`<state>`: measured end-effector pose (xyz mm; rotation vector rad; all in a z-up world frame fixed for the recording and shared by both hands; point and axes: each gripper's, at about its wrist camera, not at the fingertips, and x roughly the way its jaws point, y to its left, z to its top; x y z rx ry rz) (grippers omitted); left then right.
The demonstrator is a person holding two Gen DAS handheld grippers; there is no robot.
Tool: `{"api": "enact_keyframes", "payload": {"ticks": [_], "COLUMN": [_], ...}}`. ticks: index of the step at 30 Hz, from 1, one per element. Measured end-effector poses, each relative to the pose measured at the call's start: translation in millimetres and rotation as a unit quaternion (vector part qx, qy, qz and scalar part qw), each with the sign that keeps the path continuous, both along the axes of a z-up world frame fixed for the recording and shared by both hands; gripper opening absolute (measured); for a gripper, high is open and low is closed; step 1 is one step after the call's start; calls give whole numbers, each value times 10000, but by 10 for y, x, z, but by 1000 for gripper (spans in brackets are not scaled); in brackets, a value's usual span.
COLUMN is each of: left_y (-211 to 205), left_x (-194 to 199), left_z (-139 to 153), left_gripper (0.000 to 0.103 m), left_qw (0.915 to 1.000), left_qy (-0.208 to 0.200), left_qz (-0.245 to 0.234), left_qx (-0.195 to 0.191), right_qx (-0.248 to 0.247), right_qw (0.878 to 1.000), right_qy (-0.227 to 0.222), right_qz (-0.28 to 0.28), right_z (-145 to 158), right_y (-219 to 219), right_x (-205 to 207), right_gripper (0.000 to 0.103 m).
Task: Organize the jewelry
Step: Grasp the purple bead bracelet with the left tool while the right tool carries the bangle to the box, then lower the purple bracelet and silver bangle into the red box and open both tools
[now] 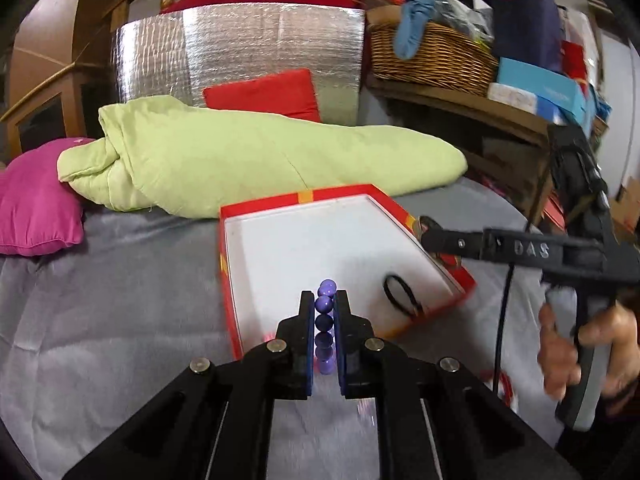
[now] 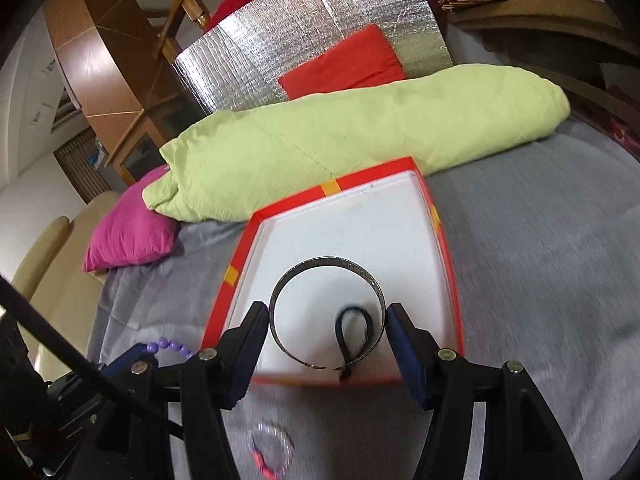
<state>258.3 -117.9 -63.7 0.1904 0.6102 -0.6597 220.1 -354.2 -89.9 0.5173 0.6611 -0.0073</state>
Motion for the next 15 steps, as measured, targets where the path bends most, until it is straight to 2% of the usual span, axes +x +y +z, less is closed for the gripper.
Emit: {"api": "enact_keyframes", "payload": {"ticks": [5,10,15], "left_y": [-195,-289,-413], "left_x": [449,761,950], "left_z": [-144,-356,-490], "left_gripper": [10,10,10], "left_qw": [9992,9978,9962], "left_qy": [335,598,829], "left_qz": [205,275,200], "left_qx": [-82,85,161], "right_qx": [472,743,776], "right_qw": [9986,9952,9937], "right_qy": [231,619,776], "right_qz": [33,-125,-211], "right_z": [-160,-351,-449], "right_y": [-121,-255,-328], "right_x": [409,792,1007], "right_gripper": [64,64,65]}}
